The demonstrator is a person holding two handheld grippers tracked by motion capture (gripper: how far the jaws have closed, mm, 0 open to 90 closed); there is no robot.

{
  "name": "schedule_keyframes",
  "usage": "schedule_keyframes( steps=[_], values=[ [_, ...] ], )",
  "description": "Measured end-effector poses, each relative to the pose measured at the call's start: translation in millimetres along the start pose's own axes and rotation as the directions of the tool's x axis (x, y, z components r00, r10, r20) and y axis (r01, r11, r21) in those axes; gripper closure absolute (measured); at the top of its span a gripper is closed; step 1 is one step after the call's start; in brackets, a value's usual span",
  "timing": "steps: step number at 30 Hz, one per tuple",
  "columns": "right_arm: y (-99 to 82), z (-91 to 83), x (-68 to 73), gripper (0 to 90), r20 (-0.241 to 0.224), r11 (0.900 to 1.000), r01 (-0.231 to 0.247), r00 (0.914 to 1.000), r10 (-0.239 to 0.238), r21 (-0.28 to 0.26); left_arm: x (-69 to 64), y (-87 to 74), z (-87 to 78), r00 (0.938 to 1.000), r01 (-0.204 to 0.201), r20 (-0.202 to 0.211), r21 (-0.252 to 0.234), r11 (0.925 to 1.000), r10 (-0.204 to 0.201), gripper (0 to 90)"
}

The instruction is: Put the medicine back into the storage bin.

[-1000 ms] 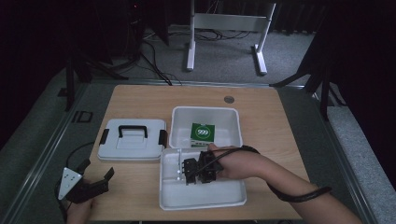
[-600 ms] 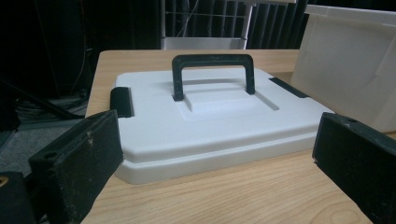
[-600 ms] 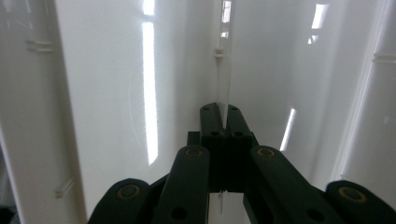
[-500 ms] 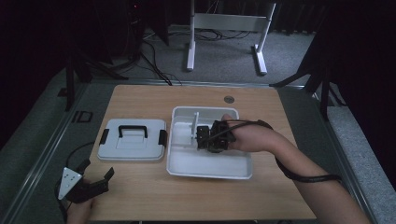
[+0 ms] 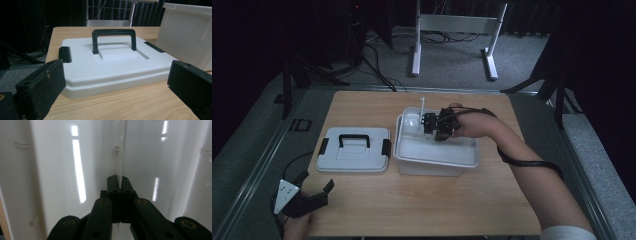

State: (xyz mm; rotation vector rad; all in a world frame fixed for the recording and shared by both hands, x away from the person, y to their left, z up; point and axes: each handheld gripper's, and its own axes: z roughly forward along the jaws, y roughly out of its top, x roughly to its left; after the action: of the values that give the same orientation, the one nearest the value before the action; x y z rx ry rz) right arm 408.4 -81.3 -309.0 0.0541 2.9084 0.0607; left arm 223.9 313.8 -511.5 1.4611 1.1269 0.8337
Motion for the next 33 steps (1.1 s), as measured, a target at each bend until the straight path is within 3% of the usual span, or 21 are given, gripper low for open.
schedule_keyframes(
  steps=[4, 11, 16, 22, 27, 30, 31, 33],
  values=[
    [3.0, 8.2, -14.5, 89.1, 0.008, 0.9999, -0.003, 1.0, 0.003, 0.013, 0.1, 0.0, -0.1, 1.0, -0.002, 0.003, 0.001, 1.0, 0.002, 1.4],
    [7.9, 27.3, -30.3, 89.1, -0.028, 0.9994, -0.011, 0.9995, 0.012, 0.032, 0.3, 0.0, 0.0, 1.0, 0.0, 0.006, 0.003, 1.0, 0.0, 1.4],
    [13.3, 33.8, -32.4, 89.1, -0.026, 0.9997, 0.009, 0.9996, -0.008, 0.025, 0.4, 0.1, 0.2, 1.0, 0.003, 0.005, 0.003, 1.0, -0.003, 1.4],
    [17.8, 39.3, -27.3, 89.0, -0.056, 0.9988, 0.043, 0.9976, -0.041, 0.025, 0.4, 0.1, 0.2, 1.0, 0.002, 0.007, 0.003, 1.0, -0.002, 1.4],
    [18.6, 46.1, -29.6, 88.9, -0.08, 0.9989, 0.036, 0.9962, -0.034, 0.03, 0.5, 0.0, 0.0, 1.0, 0.002, 0.007, 0.002, 1.0, -0.002, 1.4],
    [14.5, 50.0, -32.9, 87.6, -0.11, 0.9999, 0.008, 0.9939, -0.007, 0.008, 0.3, 0.0, 0.0, 1.0, 0.001, 0.007, 0.002, 1.0, -0.001, 1.4],
    [14.3, 50.2, -33.6, 84.0, -0.115, 1.0, 0.0, 0.9934, 0.001, 0.005, 0.3, 0.0, 0.0, 1.0, 0.0, 0.006, 0.002, 1.0, 0.0, 1.4],
    [13.7, 50.3, -35.5, 68.2, -0.164, 0.9996, -0.028, 0.9861, 0.029, 0.005, 0.2, 0.0, 0.0, 1.0, 0.0, 0.007, 0.002, 1.0, 0.0, 1.4]
  ],
)
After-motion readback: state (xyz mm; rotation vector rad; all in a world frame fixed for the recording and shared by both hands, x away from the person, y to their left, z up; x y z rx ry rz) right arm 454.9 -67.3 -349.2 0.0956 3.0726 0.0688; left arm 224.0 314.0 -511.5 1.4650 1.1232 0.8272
